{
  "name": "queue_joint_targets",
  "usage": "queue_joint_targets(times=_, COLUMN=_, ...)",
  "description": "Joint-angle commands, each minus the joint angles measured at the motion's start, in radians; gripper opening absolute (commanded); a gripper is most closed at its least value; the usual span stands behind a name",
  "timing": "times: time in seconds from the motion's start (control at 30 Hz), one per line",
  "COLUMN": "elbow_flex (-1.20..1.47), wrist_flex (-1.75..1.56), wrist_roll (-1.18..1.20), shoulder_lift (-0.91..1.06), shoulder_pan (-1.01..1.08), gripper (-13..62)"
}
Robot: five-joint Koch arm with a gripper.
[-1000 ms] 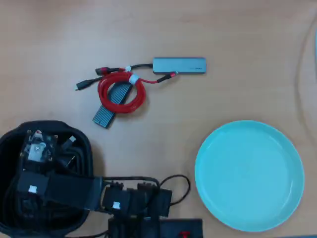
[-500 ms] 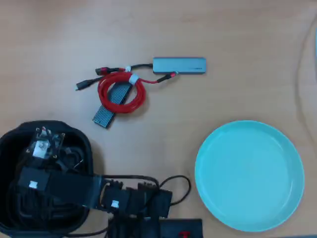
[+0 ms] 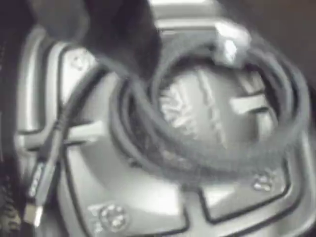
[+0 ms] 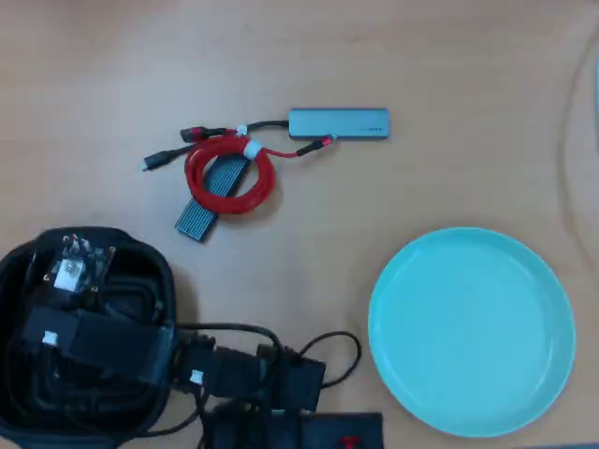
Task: Put a black charging cable in a black bowl and put a red charging cable in a green bowl
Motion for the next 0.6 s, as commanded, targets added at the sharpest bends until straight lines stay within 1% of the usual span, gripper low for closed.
queue_joint_targets(times=0.0, elbow_flex=-0.067, wrist_flex=0.015, wrist_roll=-0.008, shoulder_lift=0.015, shoulder_pan=0.035, gripper=52.7)
queue_joint_targets(times=0.27, elbow_flex=-0.055, wrist_flex=0.058, wrist_roll=0.035, shoulder_lift=0.048, shoulder_pan=0.235, gripper=52.1)
queue_joint_targets(times=0.57, elbow_flex=-0.038, wrist_flex=0.097, wrist_roll=0.031, shoulder_lift=0.362, shoulder_pan=0.453, gripper=52.0)
